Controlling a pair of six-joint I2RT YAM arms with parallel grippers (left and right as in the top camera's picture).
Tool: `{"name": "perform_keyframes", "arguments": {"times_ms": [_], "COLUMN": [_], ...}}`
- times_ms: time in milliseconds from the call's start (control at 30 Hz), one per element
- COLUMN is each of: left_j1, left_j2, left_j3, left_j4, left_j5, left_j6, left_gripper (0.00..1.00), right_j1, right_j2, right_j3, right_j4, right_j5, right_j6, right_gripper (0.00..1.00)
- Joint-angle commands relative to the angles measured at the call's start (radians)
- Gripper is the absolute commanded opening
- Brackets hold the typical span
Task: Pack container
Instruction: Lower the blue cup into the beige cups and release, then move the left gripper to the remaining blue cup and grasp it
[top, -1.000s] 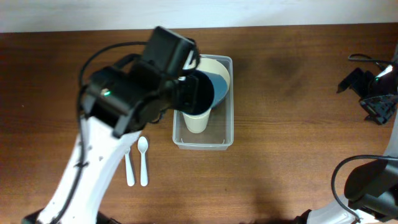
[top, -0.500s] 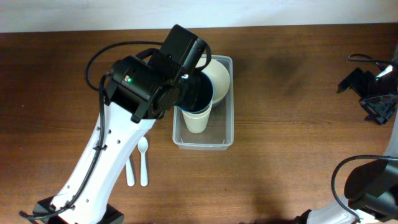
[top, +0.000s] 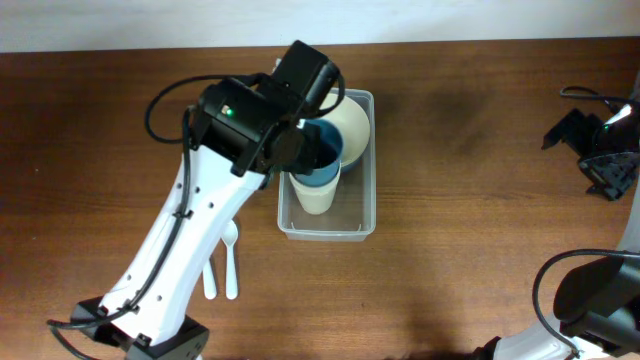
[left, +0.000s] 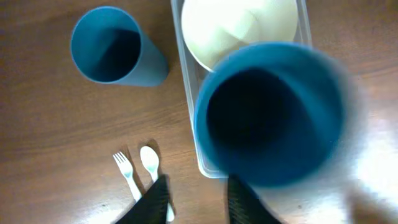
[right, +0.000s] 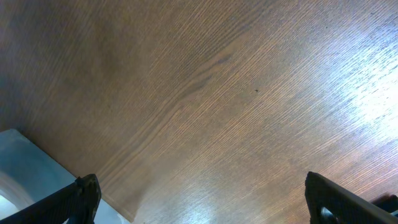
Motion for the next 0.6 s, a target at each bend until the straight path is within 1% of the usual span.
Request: {"name": "perform_keyframes", "arguments": {"times_ms": [0, 100, 167, 333, 500, 567], "left_j1": [0.047, 0.101, 0.146, 0.277, 0.357, 0.375], "left_j2": [-0.006, -0.007, -0.007, 0.019, 0.134, 0.182], "left_j3": [0.056, 0.107, 0.128, 0.126, 0.124, 0.125], "left_j4": [-0.005, -0.009, -0.005, 0.001, 0.014, 0.026], "left_j5": [-0.015, -0.033, -0.048, -0.027, -0.021, 0.007], "left_j6": [-0.013, -0.012, -0.013, -0.013, -0.018, -0.024], "left_gripper": [0.45, 0.50, 0.52, 0.52, 0.52, 0.52], "right_j1": [-0.003, -0.003, -0.003, -0.003, -0.003, -0.003], "right_j2": [-0.022, -0.022, -0.022, -0.022, -0.022, -0.022], "right_j3": [0.014, 0.014, 0.014, 0.014, 0.014, 0.014], "right_j4": [0.000, 0.000, 0.000, 0.000, 0.000, 0.000], "right_j5": [0.005, 0.005, 0.005, 0.005, 0.005, 0.005], "right_j6": [-0.007, -0.007, -0.007, -0.007, -0.007, -0.007], "right_gripper": [0.99, 0.99, 0.99, 0.99, 0.99, 0.99]}}
